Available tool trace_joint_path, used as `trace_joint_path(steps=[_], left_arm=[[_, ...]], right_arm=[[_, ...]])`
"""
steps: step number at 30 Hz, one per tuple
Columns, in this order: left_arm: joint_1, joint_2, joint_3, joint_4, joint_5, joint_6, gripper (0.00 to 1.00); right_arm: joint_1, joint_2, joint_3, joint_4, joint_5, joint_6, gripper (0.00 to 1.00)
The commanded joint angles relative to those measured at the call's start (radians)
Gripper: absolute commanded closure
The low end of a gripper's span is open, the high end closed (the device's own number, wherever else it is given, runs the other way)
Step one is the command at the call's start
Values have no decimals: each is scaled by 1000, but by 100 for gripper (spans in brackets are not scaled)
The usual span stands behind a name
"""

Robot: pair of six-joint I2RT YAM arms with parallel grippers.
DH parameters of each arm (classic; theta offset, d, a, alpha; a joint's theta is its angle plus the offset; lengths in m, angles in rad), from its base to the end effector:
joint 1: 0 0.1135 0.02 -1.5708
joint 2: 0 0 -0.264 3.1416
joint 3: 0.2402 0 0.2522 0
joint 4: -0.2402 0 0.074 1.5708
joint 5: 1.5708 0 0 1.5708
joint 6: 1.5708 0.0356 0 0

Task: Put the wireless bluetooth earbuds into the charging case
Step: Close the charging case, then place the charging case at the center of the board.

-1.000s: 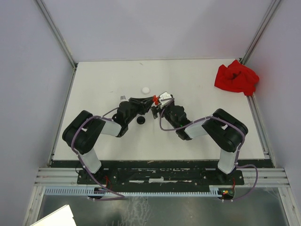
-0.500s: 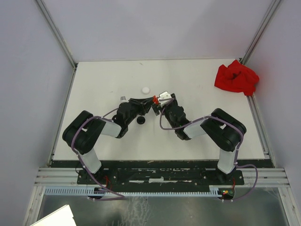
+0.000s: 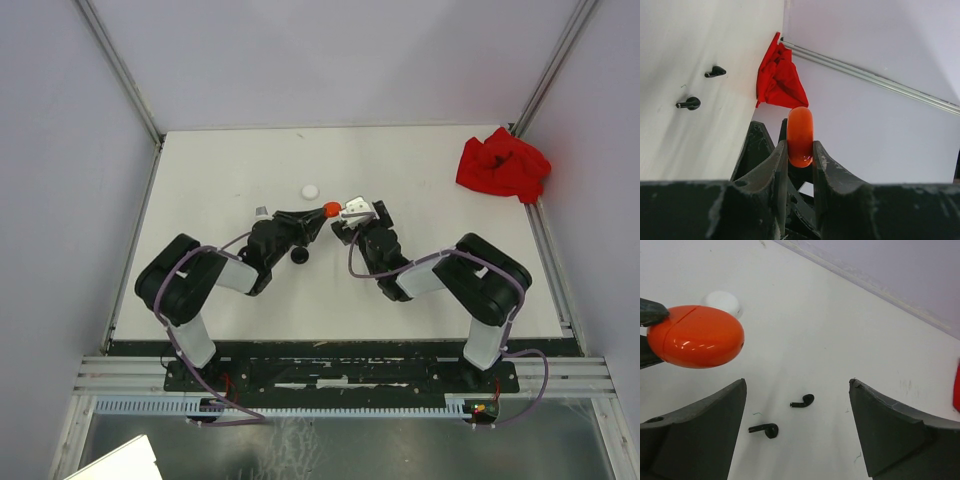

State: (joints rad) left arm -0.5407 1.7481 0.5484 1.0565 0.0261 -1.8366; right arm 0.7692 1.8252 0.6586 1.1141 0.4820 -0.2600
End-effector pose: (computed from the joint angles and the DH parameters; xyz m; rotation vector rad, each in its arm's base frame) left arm 0.2737 -0.1654 0.1512 -1.2331 1.6678 -1.6769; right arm 0.2582 0.2270 0.1618 -0.4555 1.5518 0.0018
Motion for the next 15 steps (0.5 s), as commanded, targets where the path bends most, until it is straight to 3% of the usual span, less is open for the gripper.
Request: trace_joint_path(steps=[1, 4, 8, 15], left_arm=[[17, 20, -8, 76, 0, -12, 97], [66, 25, 2, 52, 30, 45, 97], [152, 43, 29, 4, 92, 160, 97], [243, 142, 93, -1, 178, 295, 97]], right_arm=[[-8, -72, -10, 30, 81, -12, 8], [-28, -146, 25, -191, 127, 115, 4], [-95, -261, 196, -747, -35, 341, 2], [-133, -332, 271, -937, -276, 446, 5]])
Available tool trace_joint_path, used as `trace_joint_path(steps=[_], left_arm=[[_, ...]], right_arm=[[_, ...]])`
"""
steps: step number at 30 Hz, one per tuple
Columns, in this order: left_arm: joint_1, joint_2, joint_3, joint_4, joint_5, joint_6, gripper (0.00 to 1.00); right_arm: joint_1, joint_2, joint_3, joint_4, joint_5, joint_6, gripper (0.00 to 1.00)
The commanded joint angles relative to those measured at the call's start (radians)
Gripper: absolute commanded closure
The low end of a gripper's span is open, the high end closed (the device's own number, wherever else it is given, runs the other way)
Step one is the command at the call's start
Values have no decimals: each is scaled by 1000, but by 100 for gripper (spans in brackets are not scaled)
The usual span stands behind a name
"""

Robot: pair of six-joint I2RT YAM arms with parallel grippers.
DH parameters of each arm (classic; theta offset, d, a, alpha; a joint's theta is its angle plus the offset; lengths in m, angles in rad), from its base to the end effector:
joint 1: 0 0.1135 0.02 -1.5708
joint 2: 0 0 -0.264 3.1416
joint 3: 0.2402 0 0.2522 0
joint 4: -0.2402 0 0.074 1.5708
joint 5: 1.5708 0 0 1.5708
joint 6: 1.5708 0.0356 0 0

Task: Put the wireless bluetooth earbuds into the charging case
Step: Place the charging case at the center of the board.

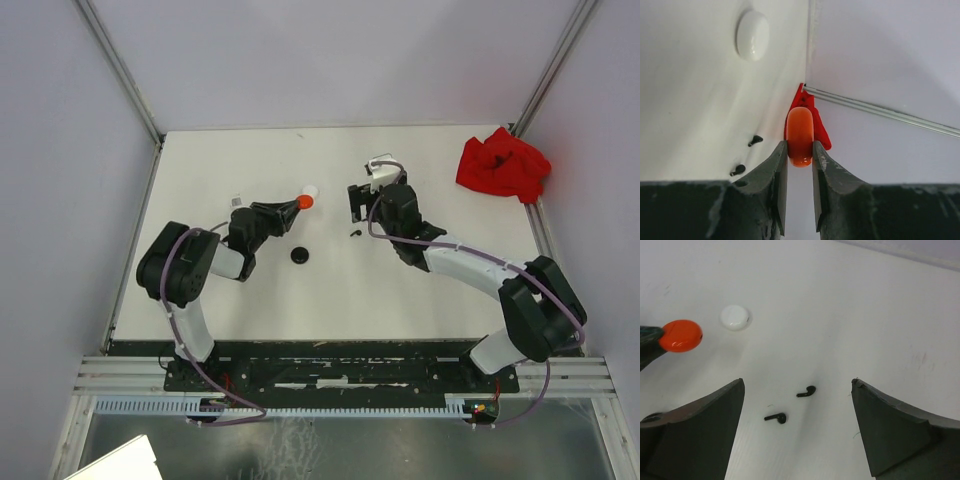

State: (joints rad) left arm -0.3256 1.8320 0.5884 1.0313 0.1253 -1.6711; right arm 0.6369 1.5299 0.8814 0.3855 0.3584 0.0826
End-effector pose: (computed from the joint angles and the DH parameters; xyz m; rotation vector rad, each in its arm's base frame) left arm 0.3118 -0.1100 0.1328 -1.2036 1.6783 -1.4700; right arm 0.2842 0.1947 0.2492 -0.2526 1.8028 0.1808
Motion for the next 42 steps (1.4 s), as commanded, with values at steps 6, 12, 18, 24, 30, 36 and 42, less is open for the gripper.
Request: trace_joint_path(steps=[6, 12, 18, 24, 30, 36, 42], left_arm=[[58, 167, 103, 57, 109, 164, 97], [67, 196, 135, 7, 111, 225, 97], [82, 196, 159, -64, 123, 294, 90], [94, 211, 175, -94, 142, 321, 75], [106, 192, 184, -161, 154, 360, 60], [122, 144, 189, -267, 168, 430, 51], [147, 59, 184, -407, 146, 515, 49]], right_arm=[[0, -39, 78, -280, -204, 110, 5], [6, 27, 148, -340, -357, 130, 9], [69, 152, 255, -447, -461, 60, 10], [129, 254, 333, -510, -482, 4, 10], [179, 319, 384, -549, -450, -41, 10], [207, 366, 408, -539, -438, -55, 11], [227, 420, 461, -559, -430, -71, 11]])
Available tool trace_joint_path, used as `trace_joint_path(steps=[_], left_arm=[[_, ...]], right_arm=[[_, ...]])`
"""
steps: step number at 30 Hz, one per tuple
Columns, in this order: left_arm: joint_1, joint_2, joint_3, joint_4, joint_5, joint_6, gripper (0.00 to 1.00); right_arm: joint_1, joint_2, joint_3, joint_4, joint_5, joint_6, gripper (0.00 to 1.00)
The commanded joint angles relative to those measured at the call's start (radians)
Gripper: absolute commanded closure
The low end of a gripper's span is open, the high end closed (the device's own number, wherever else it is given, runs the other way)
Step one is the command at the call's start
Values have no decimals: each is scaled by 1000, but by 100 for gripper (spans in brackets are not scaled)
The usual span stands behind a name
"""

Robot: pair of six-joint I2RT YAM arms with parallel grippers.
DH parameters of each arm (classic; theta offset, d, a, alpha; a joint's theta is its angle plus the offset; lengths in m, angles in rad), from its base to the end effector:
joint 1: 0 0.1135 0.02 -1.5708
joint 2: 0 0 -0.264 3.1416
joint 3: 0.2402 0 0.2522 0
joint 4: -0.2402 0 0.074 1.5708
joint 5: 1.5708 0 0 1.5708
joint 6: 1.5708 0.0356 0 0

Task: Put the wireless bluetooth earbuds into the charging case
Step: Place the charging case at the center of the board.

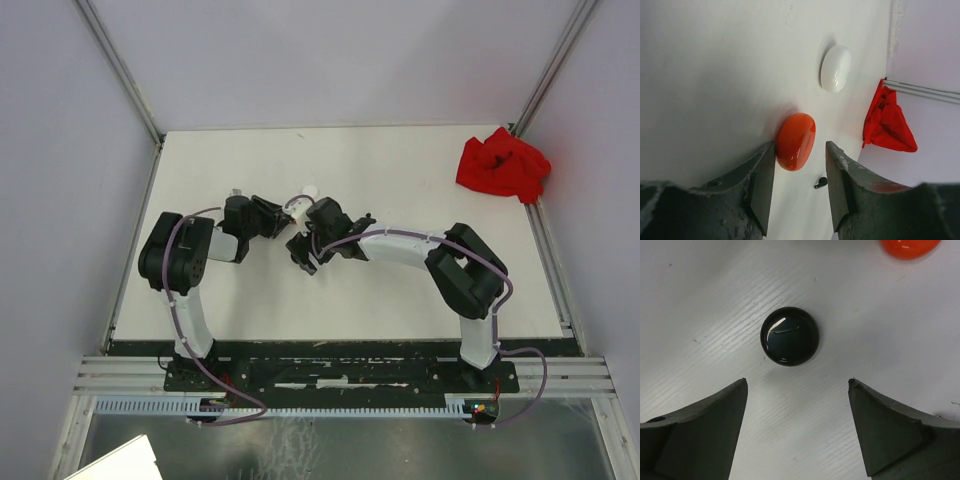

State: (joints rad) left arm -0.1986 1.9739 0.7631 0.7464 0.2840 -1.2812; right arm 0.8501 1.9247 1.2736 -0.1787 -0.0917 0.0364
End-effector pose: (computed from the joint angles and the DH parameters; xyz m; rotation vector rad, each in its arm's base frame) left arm 0.3536 -0.0813 0.0998 -0.9814 2.0149 -1.1652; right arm 0.2725 0.3151 0.1796 -1.0143 2.2432 0.5121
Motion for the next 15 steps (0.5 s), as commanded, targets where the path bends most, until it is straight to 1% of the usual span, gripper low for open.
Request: trace_joint_path(steps=[1, 4, 7, 12, 15], left_arm=[[25, -99, 10, -151, -21, 140, 49], [39, -147, 5, -213, -38, 180, 48], [58, -197, -20, -239, -60, 214, 47], [71, -273, -14, -348, -111, 304, 45], [85, -324, -33, -362, -125, 321, 44]], right_arm=[[16, 34, 77, 3, 22, -27, 11], [23, 65, 107, -10, 30, -32, 11], [29, 89, 132, -19, 33, -33, 11], [39, 119, 155, -24, 40, -35, 14], [42, 134, 165, -30, 45, -36, 15]])
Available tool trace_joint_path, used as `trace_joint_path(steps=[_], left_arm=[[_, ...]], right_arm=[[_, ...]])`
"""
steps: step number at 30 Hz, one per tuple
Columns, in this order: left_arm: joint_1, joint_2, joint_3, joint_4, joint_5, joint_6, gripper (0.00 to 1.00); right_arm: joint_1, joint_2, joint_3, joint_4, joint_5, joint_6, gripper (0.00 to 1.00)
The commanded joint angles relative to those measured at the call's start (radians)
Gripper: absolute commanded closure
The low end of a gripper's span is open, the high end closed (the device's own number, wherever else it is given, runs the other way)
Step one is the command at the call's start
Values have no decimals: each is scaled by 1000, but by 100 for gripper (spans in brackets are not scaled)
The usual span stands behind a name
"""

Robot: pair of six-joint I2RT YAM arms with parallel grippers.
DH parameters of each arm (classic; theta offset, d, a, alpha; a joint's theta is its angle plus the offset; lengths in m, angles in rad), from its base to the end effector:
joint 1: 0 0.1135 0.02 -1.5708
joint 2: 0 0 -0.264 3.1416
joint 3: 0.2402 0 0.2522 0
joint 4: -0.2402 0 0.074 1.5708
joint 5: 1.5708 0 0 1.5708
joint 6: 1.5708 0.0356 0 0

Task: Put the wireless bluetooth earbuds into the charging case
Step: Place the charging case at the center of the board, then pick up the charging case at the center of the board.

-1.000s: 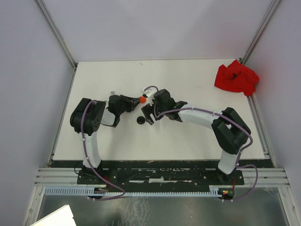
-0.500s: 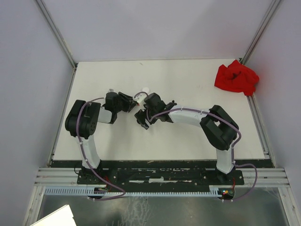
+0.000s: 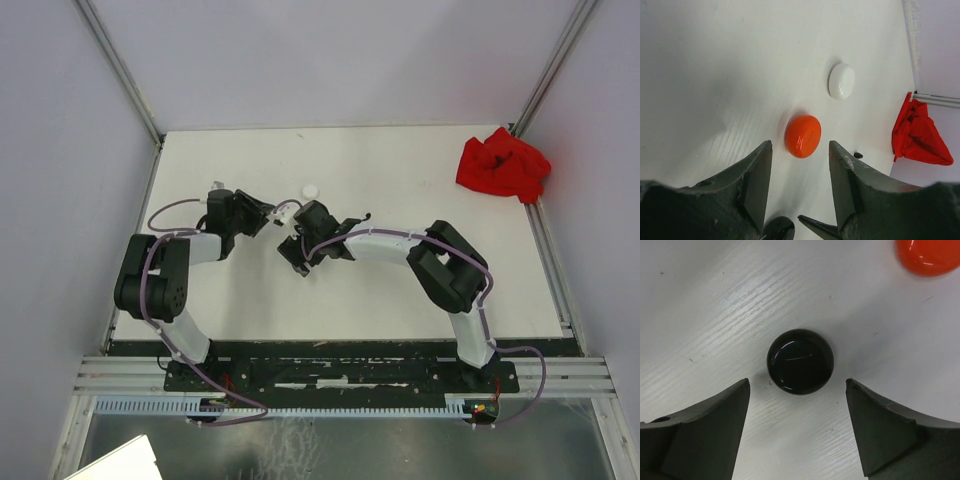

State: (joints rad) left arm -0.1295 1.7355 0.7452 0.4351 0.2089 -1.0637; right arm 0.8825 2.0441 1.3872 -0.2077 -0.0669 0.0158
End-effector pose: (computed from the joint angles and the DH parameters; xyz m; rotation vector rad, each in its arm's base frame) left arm 0.3365 -0.0513 0.1446 -0.8969 2.0702 -0.8995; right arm 0.2790 0.3429 0.1631 -1.0744 2.2489 0.4739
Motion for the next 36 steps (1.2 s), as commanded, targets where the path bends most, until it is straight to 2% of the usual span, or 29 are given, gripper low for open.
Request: trace_joint_path(steps=[1, 4, 6, 8, 11, 12, 17, 25, 30, 33, 36], left_arm=[[22, -102, -26, -42, -46, 105, 44], [50, -154, -83, 38, -10, 93, 44], [70, -188, -137, 119, 17, 71, 39], [86, -226, -189, 214, 45, 51, 28], [103, -268, -222, 254, 73, 63, 2], [106, -280, -223, 251, 77, 77, 1], [116, -347, -229, 220, 72, 96, 1], [117, -379, -221, 173, 77, 105, 1], [117, -389, -224, 164, 93, 104, 1], [118, -402, -230, 165, 97, 106, 3], [117, -405, -237, 187, 139, 97, 6]], right_arm=[[10, 18, 55, -2, 22, -16, 15], [13, 32, 65, -8, 26, -17, 17], [15, 39, 73, -14, 29, -19, 18], [16, 45, 79, -17, 34, -21, 19], [18, 53, 87, -23, 42, -24, 22], [18, 58, 89, -25, 45, -25, 23], [19, 67, 91, -28, 61, -24, 30], [19, 94, 109, -30, 68, -24, 36], [19, 94, 109, -34, 93, -22, 49], [19, 74, 81, -9, 103, -19, 61], [18, 7, -7, 100, 133, -24, 66]])
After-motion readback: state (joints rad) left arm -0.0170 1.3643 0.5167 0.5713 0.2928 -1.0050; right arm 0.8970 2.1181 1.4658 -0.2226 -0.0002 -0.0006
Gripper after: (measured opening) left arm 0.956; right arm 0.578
